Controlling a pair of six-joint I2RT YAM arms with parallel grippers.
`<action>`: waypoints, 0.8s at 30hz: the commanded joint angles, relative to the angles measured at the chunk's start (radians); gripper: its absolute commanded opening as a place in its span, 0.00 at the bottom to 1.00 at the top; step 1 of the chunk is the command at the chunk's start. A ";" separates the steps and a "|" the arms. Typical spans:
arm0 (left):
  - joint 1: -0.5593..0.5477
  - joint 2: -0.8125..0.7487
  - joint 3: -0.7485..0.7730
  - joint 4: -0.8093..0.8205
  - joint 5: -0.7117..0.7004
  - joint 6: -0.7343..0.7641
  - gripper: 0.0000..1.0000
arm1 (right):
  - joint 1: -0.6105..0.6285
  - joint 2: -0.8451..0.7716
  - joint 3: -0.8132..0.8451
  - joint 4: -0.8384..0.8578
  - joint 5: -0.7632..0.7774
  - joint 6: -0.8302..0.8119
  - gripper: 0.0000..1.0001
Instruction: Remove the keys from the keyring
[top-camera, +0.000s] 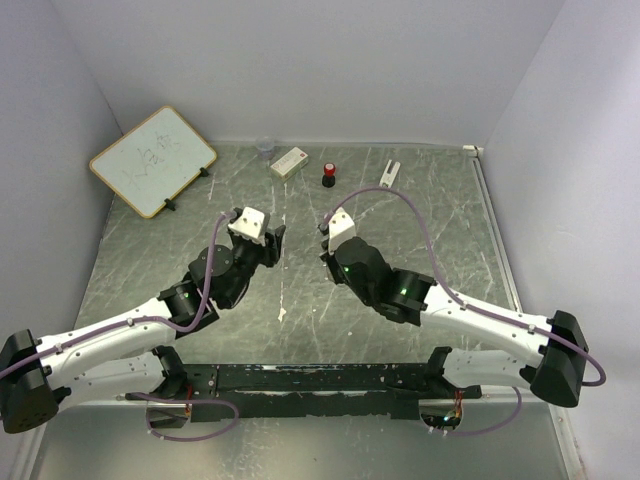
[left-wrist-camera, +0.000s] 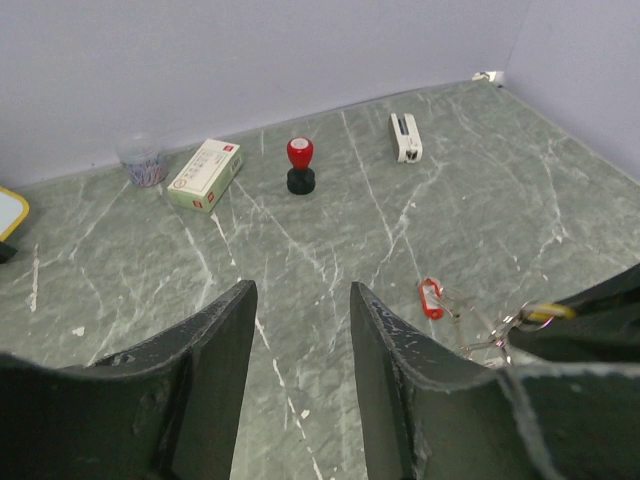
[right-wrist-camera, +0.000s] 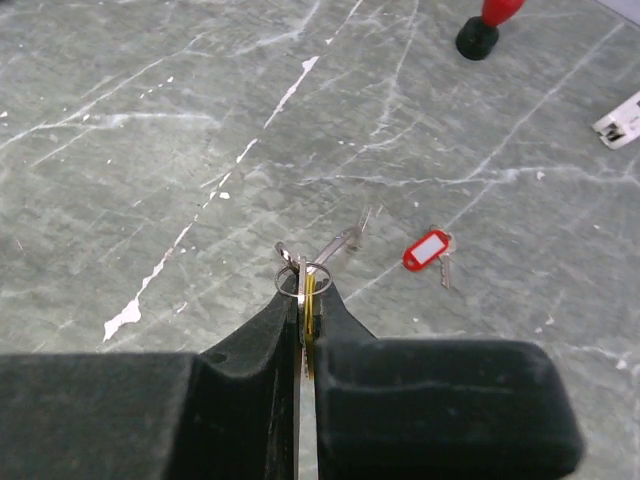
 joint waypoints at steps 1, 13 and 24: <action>0.002 -0.026 -0.030 0.025 0.036 -0.006 0.49 | 0.035 0.006 0.144 -0.283 0.119 0.067 0.00; 0.002 0.148 0.149 -0.178 0.064 -0.082 0.29 | 0.157 0.155 0.446 -0.640 0.260 0.169 0.00; 0.001 0.095 0.059 -0.063 0.186 -0.080 0.26 | 0.187 0.105 0.408 -0.535 0.255 0.132 0.00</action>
